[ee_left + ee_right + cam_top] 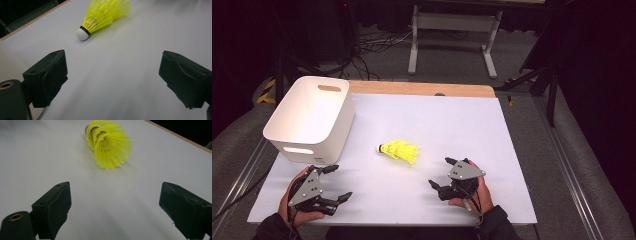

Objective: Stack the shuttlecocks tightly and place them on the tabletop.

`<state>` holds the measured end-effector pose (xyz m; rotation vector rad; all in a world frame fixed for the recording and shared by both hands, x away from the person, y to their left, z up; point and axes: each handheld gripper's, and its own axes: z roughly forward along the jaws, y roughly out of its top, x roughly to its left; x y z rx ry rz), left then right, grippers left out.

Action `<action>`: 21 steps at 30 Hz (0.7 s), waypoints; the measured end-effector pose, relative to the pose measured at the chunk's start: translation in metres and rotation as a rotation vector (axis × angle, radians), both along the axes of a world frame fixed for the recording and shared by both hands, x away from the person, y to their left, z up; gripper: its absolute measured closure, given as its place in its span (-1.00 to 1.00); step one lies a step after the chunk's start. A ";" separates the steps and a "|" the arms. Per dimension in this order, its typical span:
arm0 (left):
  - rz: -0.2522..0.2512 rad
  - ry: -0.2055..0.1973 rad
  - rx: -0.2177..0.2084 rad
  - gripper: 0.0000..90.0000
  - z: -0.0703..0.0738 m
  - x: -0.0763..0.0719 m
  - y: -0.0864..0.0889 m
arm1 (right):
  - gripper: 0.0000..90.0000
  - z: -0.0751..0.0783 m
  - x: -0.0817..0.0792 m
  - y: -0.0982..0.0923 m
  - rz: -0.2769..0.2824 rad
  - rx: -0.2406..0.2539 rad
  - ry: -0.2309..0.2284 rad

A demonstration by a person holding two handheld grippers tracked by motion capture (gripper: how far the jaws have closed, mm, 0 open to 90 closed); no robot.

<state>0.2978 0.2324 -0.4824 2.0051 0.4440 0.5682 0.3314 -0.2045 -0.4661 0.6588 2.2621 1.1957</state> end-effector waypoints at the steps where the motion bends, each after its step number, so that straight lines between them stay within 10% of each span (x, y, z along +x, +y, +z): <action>1: -0.002 -0.002 0.003 -0.80 0.000 0.000 -0.001 | -0.75 0.000 0.000 0.001 0.004 0.001 0.004; 21: -0.005 -0.013 0.012 -0.81 0.001 -0.003 -0.004 | -0.42 -0.001 0.035 0.051 0.085 -0.017 0.133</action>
